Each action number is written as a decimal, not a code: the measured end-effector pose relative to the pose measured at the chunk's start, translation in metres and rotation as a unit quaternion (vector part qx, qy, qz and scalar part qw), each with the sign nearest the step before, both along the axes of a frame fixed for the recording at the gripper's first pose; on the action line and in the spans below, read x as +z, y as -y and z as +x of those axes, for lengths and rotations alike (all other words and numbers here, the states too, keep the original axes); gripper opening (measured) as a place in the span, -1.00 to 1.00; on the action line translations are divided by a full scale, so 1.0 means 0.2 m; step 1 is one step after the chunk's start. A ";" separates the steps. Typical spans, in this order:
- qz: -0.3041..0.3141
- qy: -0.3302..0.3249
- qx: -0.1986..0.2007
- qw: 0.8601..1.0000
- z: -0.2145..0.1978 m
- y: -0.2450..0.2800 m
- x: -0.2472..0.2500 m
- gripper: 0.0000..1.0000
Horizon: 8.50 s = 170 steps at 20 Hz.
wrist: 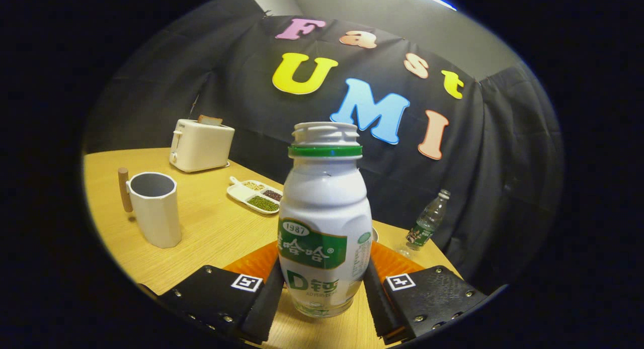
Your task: Take the bottle from table, then pour the juice into the cup, finally place the bottle on the coaster
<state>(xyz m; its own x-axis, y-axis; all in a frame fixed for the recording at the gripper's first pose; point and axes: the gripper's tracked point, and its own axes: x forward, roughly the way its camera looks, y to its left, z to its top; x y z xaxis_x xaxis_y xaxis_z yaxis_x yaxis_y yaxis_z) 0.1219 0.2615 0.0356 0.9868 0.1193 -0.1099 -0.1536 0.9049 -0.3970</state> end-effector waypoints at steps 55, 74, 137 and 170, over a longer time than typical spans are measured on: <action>-0.524 0.088 0.084 0.843 0.20 -0.51 0.00 0.47; -0.588 0.108 0.079 0.798 0.18 -0.53 0.09 0.47; -0.692 0.150 0.079 0.702 0.11 -0.63 0.26 0.46; -0.711 0.186 0.072 0.675 0.05 -0.69 0.31 0.47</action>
<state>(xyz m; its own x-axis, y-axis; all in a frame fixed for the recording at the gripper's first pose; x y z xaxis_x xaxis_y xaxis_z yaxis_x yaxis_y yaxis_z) 0.1313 0.3996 0.0967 0.9669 0.2525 0.0376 0.1504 -0.4443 -0.8832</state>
